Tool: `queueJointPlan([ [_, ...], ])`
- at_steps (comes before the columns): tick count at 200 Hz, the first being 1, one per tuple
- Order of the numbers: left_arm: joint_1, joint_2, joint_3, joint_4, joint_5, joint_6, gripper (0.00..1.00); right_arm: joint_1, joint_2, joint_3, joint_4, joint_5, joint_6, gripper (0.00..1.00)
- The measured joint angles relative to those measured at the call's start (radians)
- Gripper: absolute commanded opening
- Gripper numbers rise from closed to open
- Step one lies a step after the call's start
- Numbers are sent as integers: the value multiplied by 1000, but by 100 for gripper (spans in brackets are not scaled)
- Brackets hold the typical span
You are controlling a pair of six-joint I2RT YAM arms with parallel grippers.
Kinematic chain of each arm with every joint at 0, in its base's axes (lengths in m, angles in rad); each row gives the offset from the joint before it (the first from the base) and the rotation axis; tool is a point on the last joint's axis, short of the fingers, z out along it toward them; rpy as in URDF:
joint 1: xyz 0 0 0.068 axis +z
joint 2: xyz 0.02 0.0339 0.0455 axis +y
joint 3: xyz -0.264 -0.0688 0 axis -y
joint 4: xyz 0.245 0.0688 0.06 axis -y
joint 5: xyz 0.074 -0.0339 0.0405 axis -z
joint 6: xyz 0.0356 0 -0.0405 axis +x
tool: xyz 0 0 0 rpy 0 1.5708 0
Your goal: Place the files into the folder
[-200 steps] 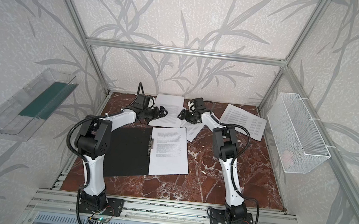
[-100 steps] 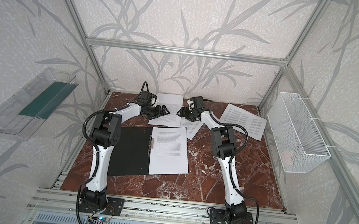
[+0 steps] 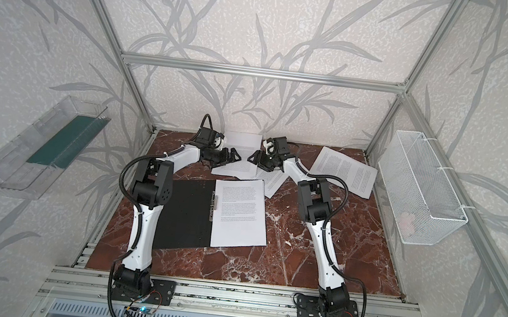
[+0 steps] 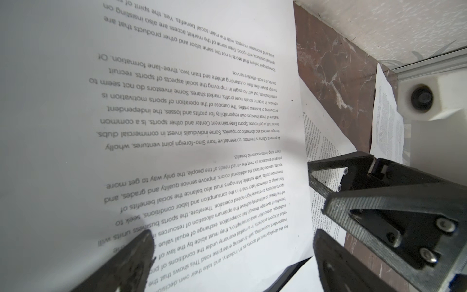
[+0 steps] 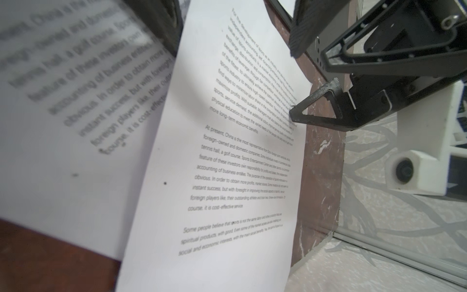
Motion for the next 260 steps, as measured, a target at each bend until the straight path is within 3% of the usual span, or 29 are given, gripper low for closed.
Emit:
queueJointPlan([
  [23,-1,1,1,2,3,0,99,2,0,-12,42,-19,24,60],
  [61,-1,2,1,5,12,-1,99,4,0,-13,79,-24,67,31],
  [76,-2,3,1,10,27,-8,99,4,3,-13,82,-18,81,13],
  [98,-1,3,-7,32,72,-50,99,3,7,-17,89,-4,107,0],
  [146,-4,-87,-63,61,154,-151,99,3,-2,-27,99,1,111,0],
  [208,-13,-627,-365,263,142,-212,99,18,-226,-29,-11,0,-48,0],
  [260,-45,-887,-661,387,29,-247,99,95,-448,26,-250,87,-299,0],
])
